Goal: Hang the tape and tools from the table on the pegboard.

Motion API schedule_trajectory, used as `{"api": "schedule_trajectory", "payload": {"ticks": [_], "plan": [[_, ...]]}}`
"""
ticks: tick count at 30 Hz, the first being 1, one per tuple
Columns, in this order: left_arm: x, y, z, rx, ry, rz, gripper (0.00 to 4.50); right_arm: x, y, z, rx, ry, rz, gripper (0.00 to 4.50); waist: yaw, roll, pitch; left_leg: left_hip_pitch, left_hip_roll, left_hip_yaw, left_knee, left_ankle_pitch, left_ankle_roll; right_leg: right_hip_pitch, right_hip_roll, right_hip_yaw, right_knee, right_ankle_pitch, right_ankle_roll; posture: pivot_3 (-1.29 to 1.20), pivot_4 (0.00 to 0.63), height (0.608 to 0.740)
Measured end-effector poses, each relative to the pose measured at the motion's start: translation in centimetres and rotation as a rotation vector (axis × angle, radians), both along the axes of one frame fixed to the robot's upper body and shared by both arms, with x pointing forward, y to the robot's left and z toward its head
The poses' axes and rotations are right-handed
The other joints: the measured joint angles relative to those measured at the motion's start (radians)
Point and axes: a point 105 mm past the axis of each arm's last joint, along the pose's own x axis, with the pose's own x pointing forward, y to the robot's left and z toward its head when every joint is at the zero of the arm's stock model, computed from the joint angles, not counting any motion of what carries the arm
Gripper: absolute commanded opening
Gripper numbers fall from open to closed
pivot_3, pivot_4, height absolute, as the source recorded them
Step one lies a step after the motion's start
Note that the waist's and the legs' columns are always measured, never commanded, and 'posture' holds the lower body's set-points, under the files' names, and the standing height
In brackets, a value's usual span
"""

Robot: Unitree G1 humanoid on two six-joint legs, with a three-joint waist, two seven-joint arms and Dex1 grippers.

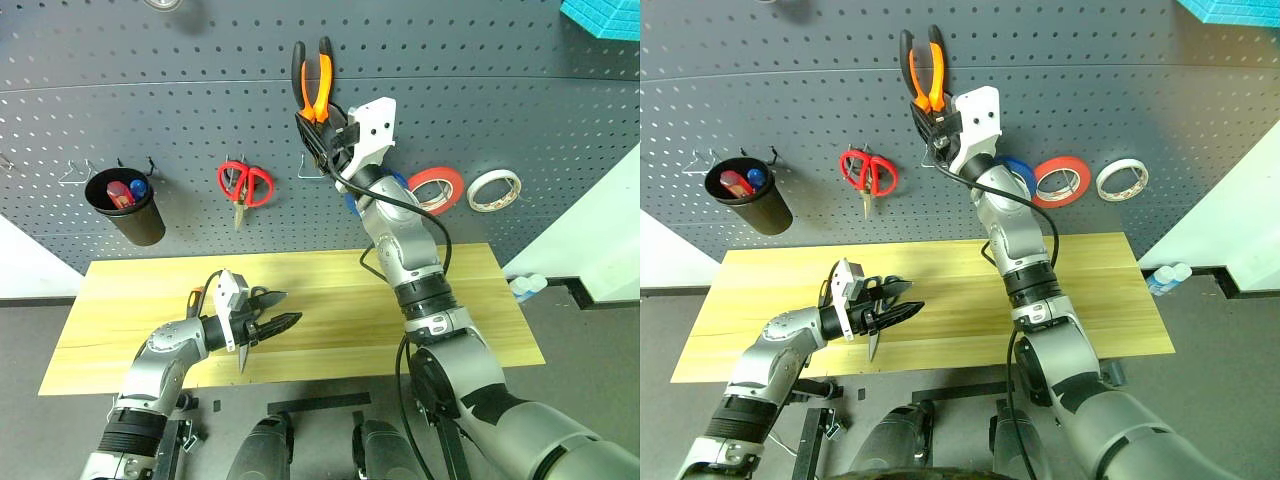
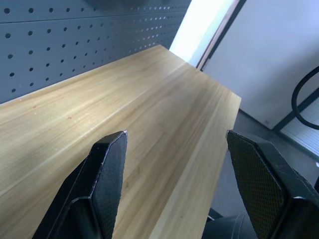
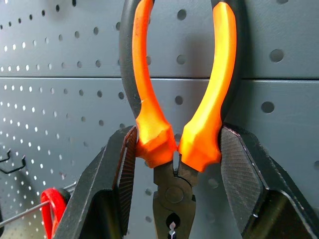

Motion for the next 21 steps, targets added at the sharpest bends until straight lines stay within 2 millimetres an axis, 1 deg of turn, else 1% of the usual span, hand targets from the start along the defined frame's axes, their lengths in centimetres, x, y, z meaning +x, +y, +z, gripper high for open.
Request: {"api": "schedule_trajectory", "payload": {"ticks": [4, 7, 12, 21], "plan": [[-0.1, 0.0, -0.1, 0.002, 0.006, 0.002, 3.32, 0.2, 0.1, 0.2, 0.029, -0.022, -0.019, 2.11, 0.0, 0.0, 0.0, 0.0, 0.0, 0.0, 0.0, 0.0, 0.0, 0.0, 0.0, 0.0, 0.0, 0.0, 0.0, 0.06, 0.127, 0.738], [-0.3, 0.1, -0.2, 0.006, 0.012, 0.005, 3.32, 0.4, -0.3, 0.0, 0.071, -0.046, -0.05, 2.11, 0.001, 0.0, 0.0, 0.0, 0.0, 0.0, 0.0, 0.0, 0.0, 0.0, 0.0, 0.0, 0.001, 0.0, 0.0, 0.08, 0.131, 0.738], [-0.6, 0.2, 0.0, 0.016, 0.007, 0.008, 3.32, 0.7, -0.6, -0.8, 0.097, -0.063, -0.084, 2.11, 0.001, 0.0, 0.0, 0.0, 0.0, 0.0, 0.0, 0.0, 0.0, 0.0, 0.0, 0.0, 0.001, 0.0, 0.0, 0.09, 0.144, 0.738], [-1.3, 0.4, 0.0, 0.029, 0.02, 0.007, 3.32, 0.8, -0.2, -2.0, 0.126, -0.05, -0.097, 2.11, 0.001, 0.0, 0.0, 0.001, 0.001, 0.0, 0.0, 0.0, 0.0, 0.0, 0.001, 0.0, 0.002, 0.0, 0.0, 0.11, 0.154, 0.738]]}}
